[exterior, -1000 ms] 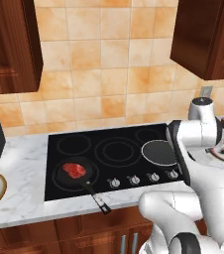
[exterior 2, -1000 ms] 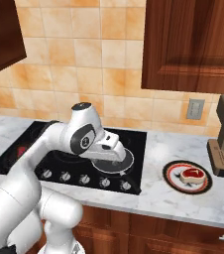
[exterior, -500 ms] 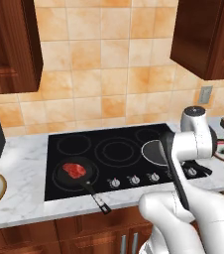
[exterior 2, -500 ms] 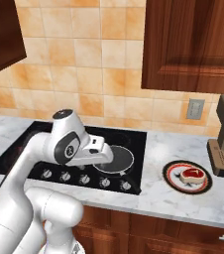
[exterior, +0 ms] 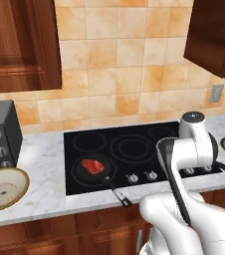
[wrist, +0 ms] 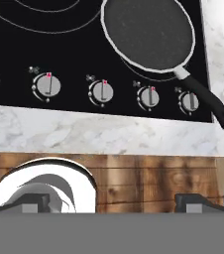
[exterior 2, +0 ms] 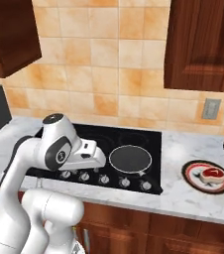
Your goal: Place one of the steaks on the plate and the other in the bowl. Then place the bowl in the fridge.
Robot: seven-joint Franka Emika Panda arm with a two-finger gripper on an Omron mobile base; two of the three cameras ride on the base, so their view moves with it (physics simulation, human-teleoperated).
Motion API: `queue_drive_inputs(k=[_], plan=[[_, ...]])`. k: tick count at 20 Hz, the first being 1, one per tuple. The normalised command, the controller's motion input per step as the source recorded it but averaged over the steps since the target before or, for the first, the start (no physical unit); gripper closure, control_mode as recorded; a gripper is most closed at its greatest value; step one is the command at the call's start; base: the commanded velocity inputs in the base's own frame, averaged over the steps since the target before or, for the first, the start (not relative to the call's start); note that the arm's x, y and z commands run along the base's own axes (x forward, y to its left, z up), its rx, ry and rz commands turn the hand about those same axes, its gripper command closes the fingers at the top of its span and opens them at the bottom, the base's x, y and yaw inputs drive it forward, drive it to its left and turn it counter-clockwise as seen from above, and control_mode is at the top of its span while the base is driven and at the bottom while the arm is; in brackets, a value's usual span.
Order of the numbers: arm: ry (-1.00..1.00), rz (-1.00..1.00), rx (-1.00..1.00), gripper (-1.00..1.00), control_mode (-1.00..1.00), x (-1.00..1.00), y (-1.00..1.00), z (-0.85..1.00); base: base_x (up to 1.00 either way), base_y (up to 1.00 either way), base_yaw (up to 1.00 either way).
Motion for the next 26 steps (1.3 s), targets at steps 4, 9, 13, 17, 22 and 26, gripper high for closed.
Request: queue_drive_inputs(k=[4, 9, 13, 17, 22, 26], plan=[[0.0, 0.0, 0.0, -1.0, 1.0, 0.0, 0.0, 0.0, -0.03, 0.9, -0.02], [0.0, 0.0, 0.0, -1.0, 1.0, 0.0, 0.0, 0.0, -0.02, 0.89, -0.01], [0.0, 0.0, 0.0, -1.0, 1.0, 0.0, 0.0, 0.0, 0.0, 0.88, -0.01], [0.0, 0.0, 0.0, -1.0, -1.0, 0.0, 0.0, 0.0, 0.0, 0.26, 0.0], [0.0, 0.12, 0.01, -1.0, -1.0, 0.4, -0.29, 0.0, 0.0, 0.0, 0.0], [0.05, 0.25, 0.07, -1.0, -1.0, 1.0, -0.64, 0.0, 0.0, 0.0, 0.0]])
